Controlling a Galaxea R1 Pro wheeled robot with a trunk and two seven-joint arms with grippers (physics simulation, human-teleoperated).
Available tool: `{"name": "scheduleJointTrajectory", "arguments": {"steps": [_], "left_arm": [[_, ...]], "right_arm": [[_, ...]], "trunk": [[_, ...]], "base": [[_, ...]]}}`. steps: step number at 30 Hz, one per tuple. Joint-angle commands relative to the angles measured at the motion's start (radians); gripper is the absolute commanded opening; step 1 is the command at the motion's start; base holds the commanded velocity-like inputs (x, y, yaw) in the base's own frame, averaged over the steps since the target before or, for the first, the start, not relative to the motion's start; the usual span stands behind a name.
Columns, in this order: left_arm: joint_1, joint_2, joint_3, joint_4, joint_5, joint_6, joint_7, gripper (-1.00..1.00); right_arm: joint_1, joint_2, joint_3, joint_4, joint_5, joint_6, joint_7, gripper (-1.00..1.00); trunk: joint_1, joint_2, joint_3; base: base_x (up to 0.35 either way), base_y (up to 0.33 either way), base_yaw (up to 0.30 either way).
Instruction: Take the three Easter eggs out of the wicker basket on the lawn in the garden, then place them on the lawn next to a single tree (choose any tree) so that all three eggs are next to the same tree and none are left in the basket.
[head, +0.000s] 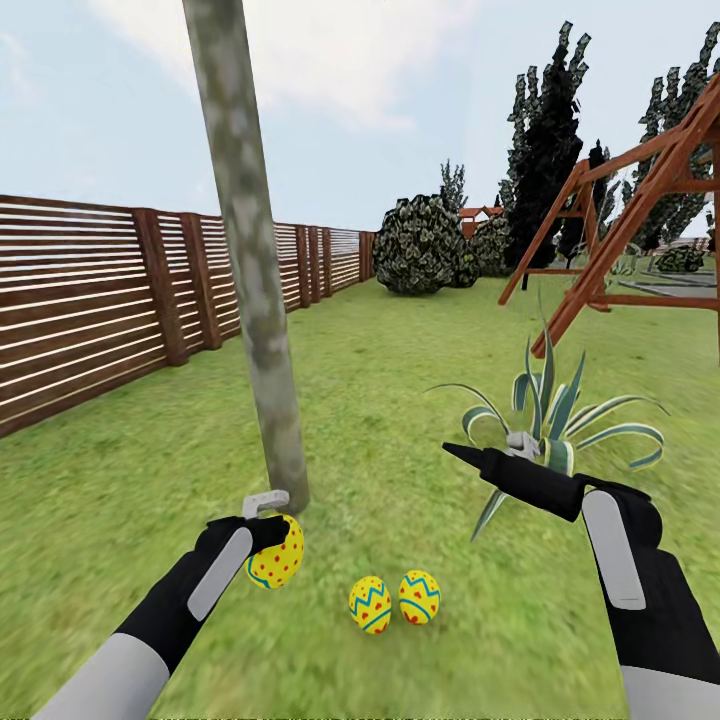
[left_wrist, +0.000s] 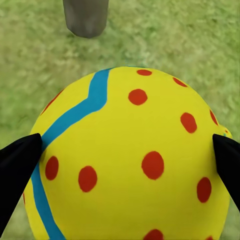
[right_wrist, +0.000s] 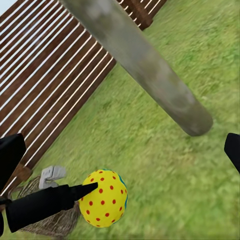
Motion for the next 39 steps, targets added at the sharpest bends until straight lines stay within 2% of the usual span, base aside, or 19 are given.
{"name": "scheduleJointTrajectory", "arguments": {"steps": [1,19,24,26,30,39], "left_arm": [[-0.001,0.001,-0.004,-0.001,0.010,0.000,0.010,-1.00],[-0.001,0.001,-0.005,0.000,0.010,0.000,0.009,-1.00],[-0.010,-0.003,-0.020,0.030,0.011,-0.019,0.007,-1.00],[-0.033,-0.007,-0.036,0.088,0.011,-0.039,-0.021,-1.00],[-0.044,-0.010,-0.045,0.118,0.010,-0.055,-0.064,-1.00],[-0.047,-0.011,-0.048,0.126,0.010,-0.061,-0.075,-1.00]], "right_arm": [[-0.001,0.000,-0.002,0.000,0.008,0.004,0.010,1.00],[-0.001,0.002,0.002,0.000,0.008,0.004,0.010,1.00],[-0.001,0.004,0.005,0.000,0.011,0.004,0.008,1.00],[-0.001,0.005,0.005,0.000,0.012,0.004,0.008,1.00],[-0.001,0.005,0.005,-0.001,0.013,0.004,0.008,1.00],[-0.001,0.002,0.005,0.000,0.010,0.004,0.010,1.00]], "trunk": [[0.004,-0.008,-0.004],[0.073,-0.134,-0.061],[0.092,-0.169,-0.076],[0.100,-0.183,-0.083],[0.115,-0.211,-0.095],[0.149,-0.274,-0.123]], "base": [[0.000,0.000,0.000],[0.000,0.000,0.000],[0.000,0.000,0.000],[0.000,0.000,0.000],[0.000,0.000,0.000],[0.000,0.000,0.000]]}}
